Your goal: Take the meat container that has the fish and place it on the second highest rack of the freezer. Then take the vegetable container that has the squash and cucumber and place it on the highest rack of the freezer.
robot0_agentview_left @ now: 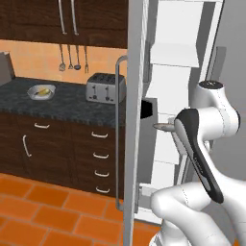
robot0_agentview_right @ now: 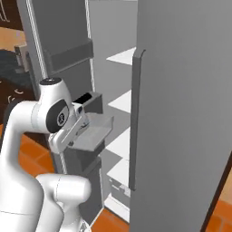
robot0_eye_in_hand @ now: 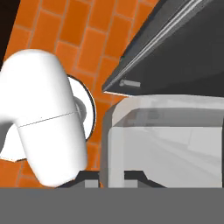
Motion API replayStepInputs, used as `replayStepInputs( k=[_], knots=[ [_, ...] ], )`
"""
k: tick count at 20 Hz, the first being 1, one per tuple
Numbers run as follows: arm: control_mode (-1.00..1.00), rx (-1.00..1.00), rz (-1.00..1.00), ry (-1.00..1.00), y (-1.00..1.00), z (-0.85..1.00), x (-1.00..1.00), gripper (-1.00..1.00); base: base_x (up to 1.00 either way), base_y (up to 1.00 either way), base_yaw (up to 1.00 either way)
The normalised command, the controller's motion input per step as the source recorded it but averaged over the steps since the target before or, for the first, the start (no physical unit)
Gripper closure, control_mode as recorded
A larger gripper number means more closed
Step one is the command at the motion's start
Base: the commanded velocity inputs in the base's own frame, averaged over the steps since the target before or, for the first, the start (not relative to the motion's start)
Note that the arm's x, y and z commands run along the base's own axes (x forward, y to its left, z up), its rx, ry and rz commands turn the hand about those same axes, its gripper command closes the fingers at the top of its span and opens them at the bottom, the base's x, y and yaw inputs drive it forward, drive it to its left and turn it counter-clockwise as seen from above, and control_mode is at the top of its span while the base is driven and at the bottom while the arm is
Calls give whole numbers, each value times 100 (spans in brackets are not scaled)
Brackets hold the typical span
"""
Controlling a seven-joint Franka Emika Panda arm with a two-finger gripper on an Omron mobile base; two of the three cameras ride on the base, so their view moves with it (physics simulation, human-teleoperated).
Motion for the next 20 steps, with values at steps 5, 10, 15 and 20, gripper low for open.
replayStepInputs(
  k=[5,10,15,20],
  knots=[
    [100,0,0,0,0,0,0,100,46,-53,19],
    [100,0,0,0,0,0,0,100,2,-16,20],
    [100,0,0,0,0,0,0,100,27,-9,12],
    [100,0,0,0,0,0,0,100,18,-21,9]
  ],
)
